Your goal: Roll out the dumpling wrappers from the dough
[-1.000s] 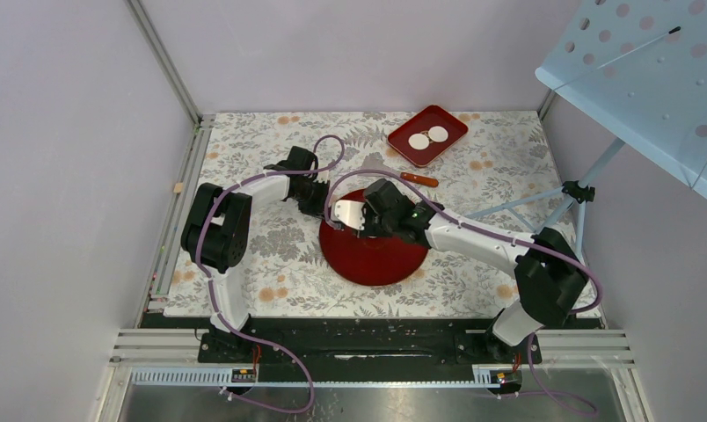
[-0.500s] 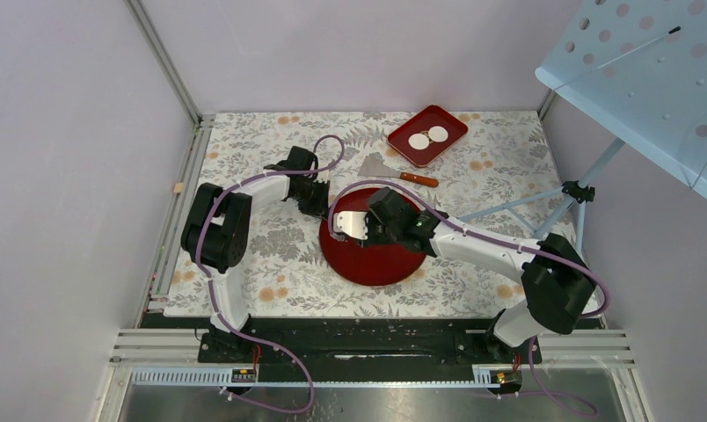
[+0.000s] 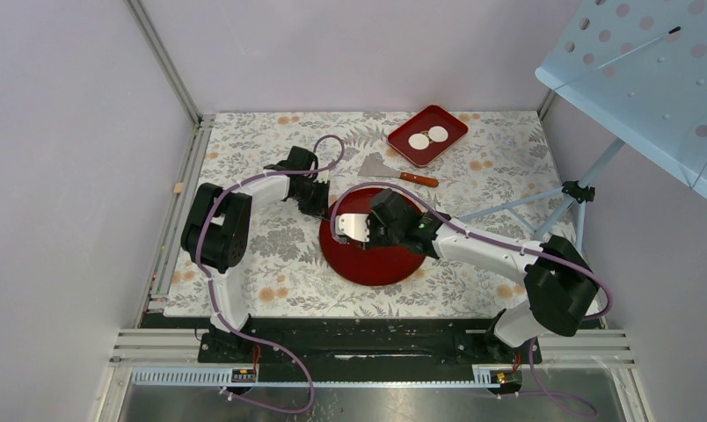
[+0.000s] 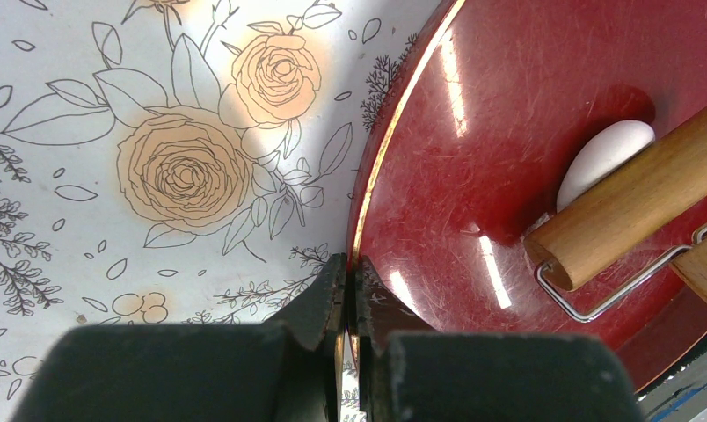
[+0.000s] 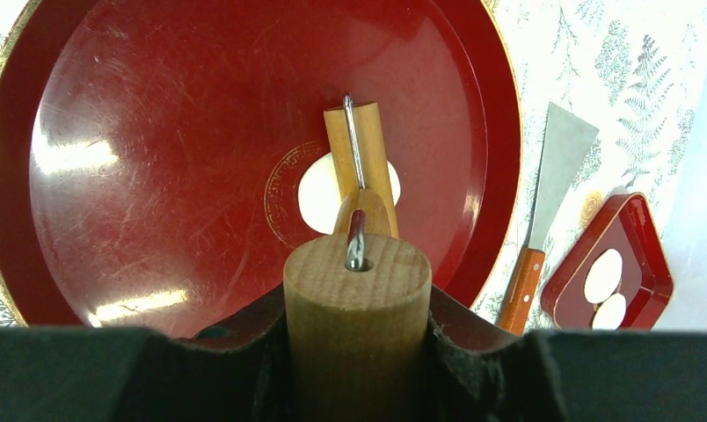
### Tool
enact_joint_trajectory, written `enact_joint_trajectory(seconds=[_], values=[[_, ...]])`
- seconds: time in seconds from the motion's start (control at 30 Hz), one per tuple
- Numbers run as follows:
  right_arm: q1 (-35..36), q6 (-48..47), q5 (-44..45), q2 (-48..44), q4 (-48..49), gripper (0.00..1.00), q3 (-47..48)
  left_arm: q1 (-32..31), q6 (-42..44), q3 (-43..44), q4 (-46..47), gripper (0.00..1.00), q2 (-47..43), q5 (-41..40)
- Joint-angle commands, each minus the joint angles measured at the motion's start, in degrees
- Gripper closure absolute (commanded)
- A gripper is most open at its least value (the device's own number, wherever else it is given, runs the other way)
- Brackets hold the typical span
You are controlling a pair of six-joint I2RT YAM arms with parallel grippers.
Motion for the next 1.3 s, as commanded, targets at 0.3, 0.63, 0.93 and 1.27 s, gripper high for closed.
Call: enact_joint_trajectory(seconds=[0.3,0.63,0.93,1.27], values=[[1.9,4.1,-13.0,4.0,-23.7,1.0,-5.0,-0.1,0.1,0.2,-1.3,1.0,1.0,-0.7],[2.5,3.9,-14.9,3.4,-26.0,1.0,-5.7,-0.1,0.2,0.2,-1.3,1.0,1.0,-0.8],[3.0,4.1,-15.6,3.6,-27.1,1.0,-6.1,-0.1,0.1,0.2,-1.3,1.0,0.9,-0.8],[3.3,3.9,-15.8,3.3,-29.0,1.0,-6.2,0.0,0.1,0.3,-1.3,1.0,1.0,-0.7]])
